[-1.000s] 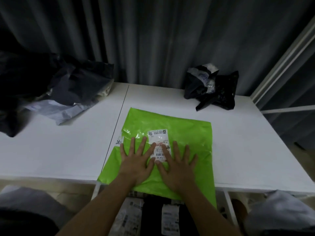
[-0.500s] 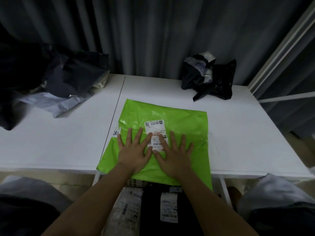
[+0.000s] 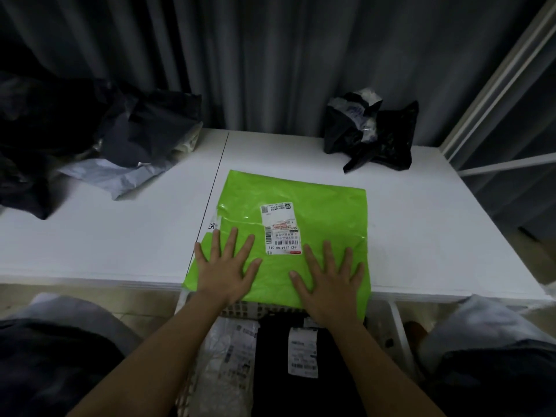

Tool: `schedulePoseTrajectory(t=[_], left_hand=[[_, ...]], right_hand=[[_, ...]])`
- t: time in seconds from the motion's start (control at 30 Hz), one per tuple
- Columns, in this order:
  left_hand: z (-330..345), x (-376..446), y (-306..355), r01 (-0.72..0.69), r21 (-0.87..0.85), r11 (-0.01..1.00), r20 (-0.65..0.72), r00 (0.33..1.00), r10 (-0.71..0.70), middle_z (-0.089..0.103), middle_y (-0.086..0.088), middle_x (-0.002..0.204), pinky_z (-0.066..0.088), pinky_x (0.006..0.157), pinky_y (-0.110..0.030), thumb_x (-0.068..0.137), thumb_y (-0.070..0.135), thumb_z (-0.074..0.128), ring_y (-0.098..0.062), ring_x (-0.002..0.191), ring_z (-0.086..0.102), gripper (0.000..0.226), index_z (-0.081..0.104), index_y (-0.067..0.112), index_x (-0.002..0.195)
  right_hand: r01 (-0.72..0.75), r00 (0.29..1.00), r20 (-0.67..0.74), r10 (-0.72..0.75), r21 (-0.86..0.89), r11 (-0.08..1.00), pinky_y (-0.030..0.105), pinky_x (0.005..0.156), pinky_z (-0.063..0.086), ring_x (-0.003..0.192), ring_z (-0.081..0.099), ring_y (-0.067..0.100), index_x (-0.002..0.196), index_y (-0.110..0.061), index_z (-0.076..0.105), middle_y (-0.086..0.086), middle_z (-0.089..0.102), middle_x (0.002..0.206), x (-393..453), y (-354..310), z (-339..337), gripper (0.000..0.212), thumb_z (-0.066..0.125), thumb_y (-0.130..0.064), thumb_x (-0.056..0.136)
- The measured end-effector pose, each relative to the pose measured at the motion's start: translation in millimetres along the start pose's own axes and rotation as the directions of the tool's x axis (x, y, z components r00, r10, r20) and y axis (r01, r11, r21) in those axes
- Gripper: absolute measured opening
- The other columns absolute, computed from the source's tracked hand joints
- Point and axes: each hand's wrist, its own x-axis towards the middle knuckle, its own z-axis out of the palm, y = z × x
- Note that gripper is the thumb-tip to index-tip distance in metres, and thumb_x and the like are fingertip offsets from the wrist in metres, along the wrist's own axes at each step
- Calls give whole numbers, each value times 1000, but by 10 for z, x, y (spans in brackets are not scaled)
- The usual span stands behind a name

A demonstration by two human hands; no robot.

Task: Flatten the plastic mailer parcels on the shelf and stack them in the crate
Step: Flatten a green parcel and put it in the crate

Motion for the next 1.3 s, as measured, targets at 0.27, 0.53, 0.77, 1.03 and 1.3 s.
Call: schedulePoseTrajectory(t=[0.27,0.53,0.77,1.03,1.3], left_hand=[[-428,389,197,-6,50,999,-55,998,8,30,-9,142,-4,113,-63,72,74,-10,-28,139,19,88,29,32,138],[-407,1231,307,-101,0,995,17,995,101,-37,-3,149,-14,102,-72,85,75,11,-38,134,-34,73,-22,46,143],[-240,1465,287,-104,62,993,120,988,96,-40,0,146,-15,101,-73,84,76,8,-40,135,-34,70,-23,50,141],[-257,1486,294,-90,81,993,186,980,74,-35,0,151,-15,102,-72,83,77,8,-39,137,-31,71,-21,51,142],[-411,1483,325,-5,120,993,286,958,-29,-29,-3,154,-6,104,-74,82,81,9,-42,140,-24,75,-19,50,143]], right_hand=[[42,995,-93,-38,48,998,51,111,19,135,26,38,139,-31,42,12,30,151,508,-103,-442,84,6,-74,76],[101,995,-2,-101,-22,995,64,101,-22,137,-29,42,146,-48,-13,3,-28,156,1365,-102,-268,76,7,-80,80],[82,994,76,-81,-14,997,67,106,-18,140,-26,42,143,-54,-17,0,-28,155,1532,-26,-99,76,5,-83,77],[72,990,120,-68,-27,997,66,105,-20,140,-26,41,143,-53,-16,0,-25,157,1569,-16,-78,74,9,-83,80],[67,966,246,-76,44,997,65,106,-15,143,-22,36,148,-49,-7,1,-19,159,1619,14,-309,70,21,-74,88]])
